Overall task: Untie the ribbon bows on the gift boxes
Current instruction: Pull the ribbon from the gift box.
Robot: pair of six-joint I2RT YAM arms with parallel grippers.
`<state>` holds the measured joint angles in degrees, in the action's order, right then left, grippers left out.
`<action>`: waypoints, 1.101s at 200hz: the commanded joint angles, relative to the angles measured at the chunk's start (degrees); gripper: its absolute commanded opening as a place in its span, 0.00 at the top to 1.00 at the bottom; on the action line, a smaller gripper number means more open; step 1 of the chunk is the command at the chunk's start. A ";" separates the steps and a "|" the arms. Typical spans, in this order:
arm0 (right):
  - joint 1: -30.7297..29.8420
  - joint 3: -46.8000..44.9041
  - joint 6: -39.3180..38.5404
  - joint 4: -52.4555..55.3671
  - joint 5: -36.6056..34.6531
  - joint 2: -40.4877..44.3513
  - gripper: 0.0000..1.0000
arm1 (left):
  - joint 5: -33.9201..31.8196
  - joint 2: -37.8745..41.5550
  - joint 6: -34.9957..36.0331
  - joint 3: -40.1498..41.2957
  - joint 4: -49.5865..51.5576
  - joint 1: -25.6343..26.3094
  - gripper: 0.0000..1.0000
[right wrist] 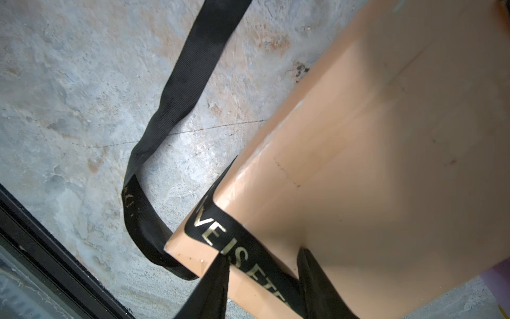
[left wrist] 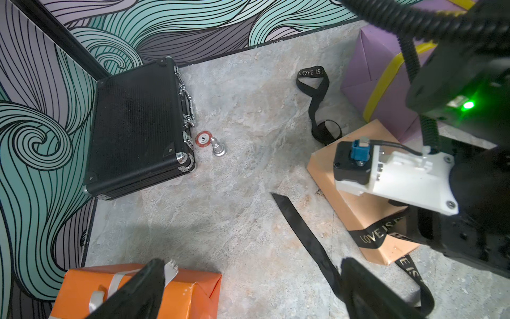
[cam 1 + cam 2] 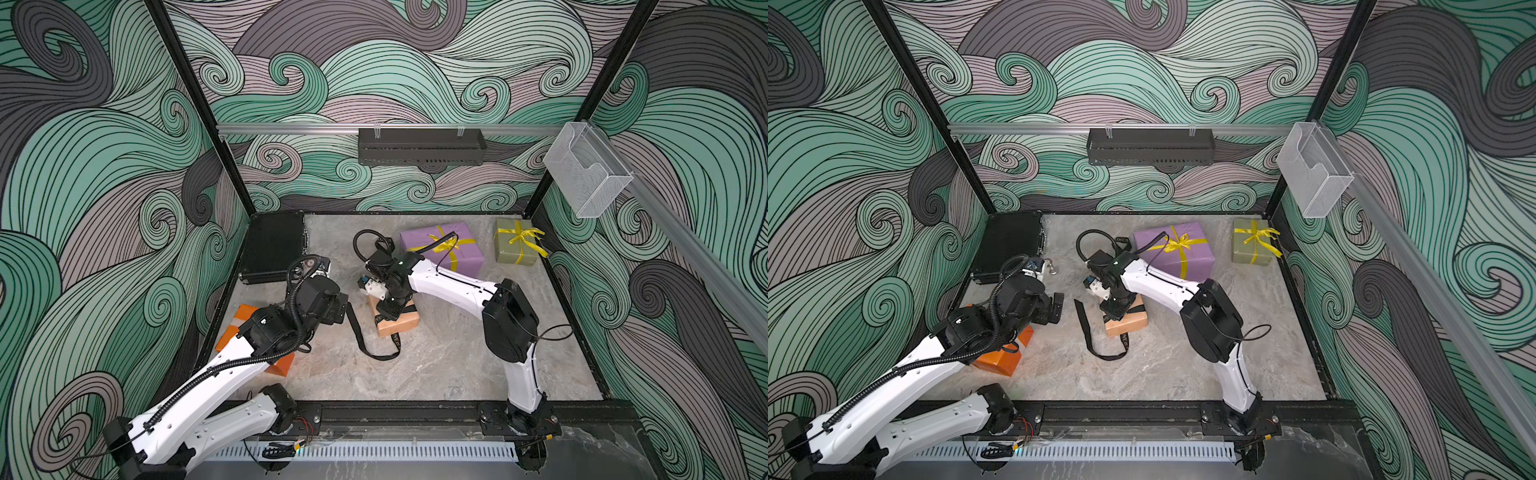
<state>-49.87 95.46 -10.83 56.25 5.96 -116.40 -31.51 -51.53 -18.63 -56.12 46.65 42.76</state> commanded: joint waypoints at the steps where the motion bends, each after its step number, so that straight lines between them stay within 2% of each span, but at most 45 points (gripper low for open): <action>1: -0.01 -2.98 1.84 0.63 2.28 1.49 0.59 | -0.22 0.29 -0.58 -0.07 -0.42 -0.40 0.01; 30: -0.03 -3.93 2.13 -0.54 2.87 2.76 0.65 | -0.31 -0.15 -0.50 -0.04 -0.42 -0.40 0.01; 48: 0.03 -3.61 2.51 -0.69 3.14 2.77 0.73 | -0.64 -0.33 -0.47 0.01 -0.38 -0.40 0.01; 70: 0.22 -2.88 3.30 -1.36 3.75 2.58 0.87 | -0.92 -0.40 -0.51 0.08 -0.42 -0.41 0.01; 113: 1.48 -2.35 5.84 -6.12 5.91 4.54 0.99 | -1.19 -0.94 -0.35 0.10 -0.42 -0.49 0.01; 159: 1.90 -0.45 8.62 -9.59 9.34 6.05 1.00 | -0.93 -1.51 -0.33 0.12 -0.47 -0.80 0.01; 220: 3.97 -4.31 14.34 -18.28 15.03 10.11 1.00 | -0.13 -2.08 -0.09 0.17 -0.69 -0.93 0.01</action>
<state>-47.09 92.73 0.16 42.52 17.50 -108.90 -31.44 -53.21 -18.61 -55.99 46.28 42.37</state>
